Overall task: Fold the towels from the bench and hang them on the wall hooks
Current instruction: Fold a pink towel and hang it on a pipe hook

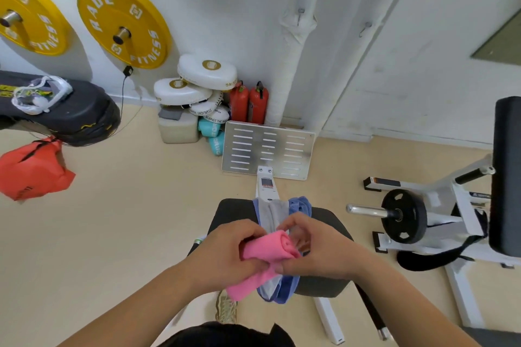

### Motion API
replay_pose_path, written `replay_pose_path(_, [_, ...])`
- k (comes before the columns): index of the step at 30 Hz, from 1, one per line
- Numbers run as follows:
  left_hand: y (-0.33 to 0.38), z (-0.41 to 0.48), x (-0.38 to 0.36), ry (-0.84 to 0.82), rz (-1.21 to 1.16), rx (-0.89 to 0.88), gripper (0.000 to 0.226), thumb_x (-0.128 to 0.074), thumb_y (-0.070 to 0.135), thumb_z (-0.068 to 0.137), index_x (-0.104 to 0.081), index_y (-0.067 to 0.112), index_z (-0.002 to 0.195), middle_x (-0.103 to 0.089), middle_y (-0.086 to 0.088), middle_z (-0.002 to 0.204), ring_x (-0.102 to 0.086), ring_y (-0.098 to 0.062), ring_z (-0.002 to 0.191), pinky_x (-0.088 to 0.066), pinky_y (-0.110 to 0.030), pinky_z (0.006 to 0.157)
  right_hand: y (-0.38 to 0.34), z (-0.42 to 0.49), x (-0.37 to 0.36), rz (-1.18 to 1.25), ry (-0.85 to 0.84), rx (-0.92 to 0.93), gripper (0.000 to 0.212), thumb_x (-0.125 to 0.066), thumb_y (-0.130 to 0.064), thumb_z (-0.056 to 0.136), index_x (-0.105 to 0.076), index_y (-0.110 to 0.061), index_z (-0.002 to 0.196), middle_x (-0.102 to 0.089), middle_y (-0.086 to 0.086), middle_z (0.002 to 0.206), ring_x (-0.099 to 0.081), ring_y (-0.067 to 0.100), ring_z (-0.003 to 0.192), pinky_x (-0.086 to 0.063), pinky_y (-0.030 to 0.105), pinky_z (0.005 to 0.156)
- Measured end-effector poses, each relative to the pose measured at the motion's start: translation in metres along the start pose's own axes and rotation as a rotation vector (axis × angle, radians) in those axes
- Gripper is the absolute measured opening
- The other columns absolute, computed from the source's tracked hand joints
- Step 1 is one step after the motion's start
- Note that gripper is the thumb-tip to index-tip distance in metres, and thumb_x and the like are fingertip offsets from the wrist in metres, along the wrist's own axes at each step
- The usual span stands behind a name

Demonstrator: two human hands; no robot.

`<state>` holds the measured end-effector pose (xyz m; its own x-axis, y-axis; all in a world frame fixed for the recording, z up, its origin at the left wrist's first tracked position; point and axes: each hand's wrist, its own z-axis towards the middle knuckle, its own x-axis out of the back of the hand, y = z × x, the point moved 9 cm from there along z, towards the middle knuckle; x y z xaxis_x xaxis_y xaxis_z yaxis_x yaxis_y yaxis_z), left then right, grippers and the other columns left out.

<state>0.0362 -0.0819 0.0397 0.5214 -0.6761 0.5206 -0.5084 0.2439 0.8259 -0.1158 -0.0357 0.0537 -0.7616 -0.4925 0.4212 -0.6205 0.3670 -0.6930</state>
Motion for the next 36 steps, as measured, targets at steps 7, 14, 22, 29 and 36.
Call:
replay_pose_path(7, [0.005, -0.052, -0.022, 0.056, -0.055, 0.158, 0.046, -0.08, 0.051, 0.07, -0.065, 0.04, 0.111, -0.065, 0.02, 0.104, -0.065, -0.003, 0.097, -0.059, -0.03, 0.081, 0.015, -0.036, -0.027, 0.03, 0.098, 0.068, 0.021, -0.074, -0.043, 0.086, -0.064, -0.032, 0.102, -0.072, -0.005, 0.099, -0.07, 0.014, 0.093, -0.061, 0.04, 0.087])
replay_pose_path(14, [-0.008, -0.115, -0.032, 0.158, -0.594, 0.37, 0.051, -0.088, 0.015, 0.077, -0.063, 0.026, 0.121, -0.074, 0.008, 0.112, -0.072, -0.009, 0.102, -0.06, -0.025, 0.08, 0.046, -0.07, -0.063, 0.77, 0.127, -0.049, 0.035, -0.067, -0.026, 0.097, -0.062, -0.009, 0.128, -0.074, 0.016, 0.116, -0.073, 0.037, 0.104, -0.061, 0.05, 0.091])
replay_pose_path(22, [-0.03, -0.16, 0.04, 0.354, -0.774, 0.326, 0.036, -0.072, 0.009, 0.091, -0.067, 0.014, 0.126, -0.075, -0.009, 0.117, -0.072, -0.03, 0.108, -0.06, -0.045, 0.093, -0.033, -0.046, -0.085, 0.737, 0.001, 0.062, 0.052, -0.073, -0.036, 0.09, -0.058, -0.014, 0.135, -0.071, 0.017, 0.107, -0.072, 0.031, 0.09, -0.06, 0.051, 0.092])
replay_pose_path(29, [-0.099, -0.197, 0.168, 0.541, -0.739, 0.318, 0.029, -0.073, 0.006, 0.089, -0.073, 0.014, 0.117, -0.078, -0.006, 0.106, -0.073, -0.018, 0.089, -0.061, -0.03, 0.075, -0.155, 0.044, -0.107, 0.479, 0.133, 0.152, 0.046, -0.072, -0.037, 0.092, -0.057, -0.026, 0.134, -0.073, 0.004, 0.115, -0.076, 0.018, 0.097, -0.064, 0.042, 0.086])
replay_pose_path(36, [-0.18, -0.19, 0.318, 0.488, -0.679, 0.301, 0.028, -0.08, 0.005, 0.084, -0.077, 0.017, 0.109, -0.075, -0.011, 0.106, -0.075, -0.022, 0.085, -0.061, -0.029, 0.073, -0.269, 0.143, -0.135, 0.396, 0.534, 0.327, 0.044, -0.074, -0.026, 0.093, -0.058, -0.049, 0.127, -0.072, -0.001, 0.103, -0.072, 0.026, 0.081, -0.061, 0.047, 0.081])
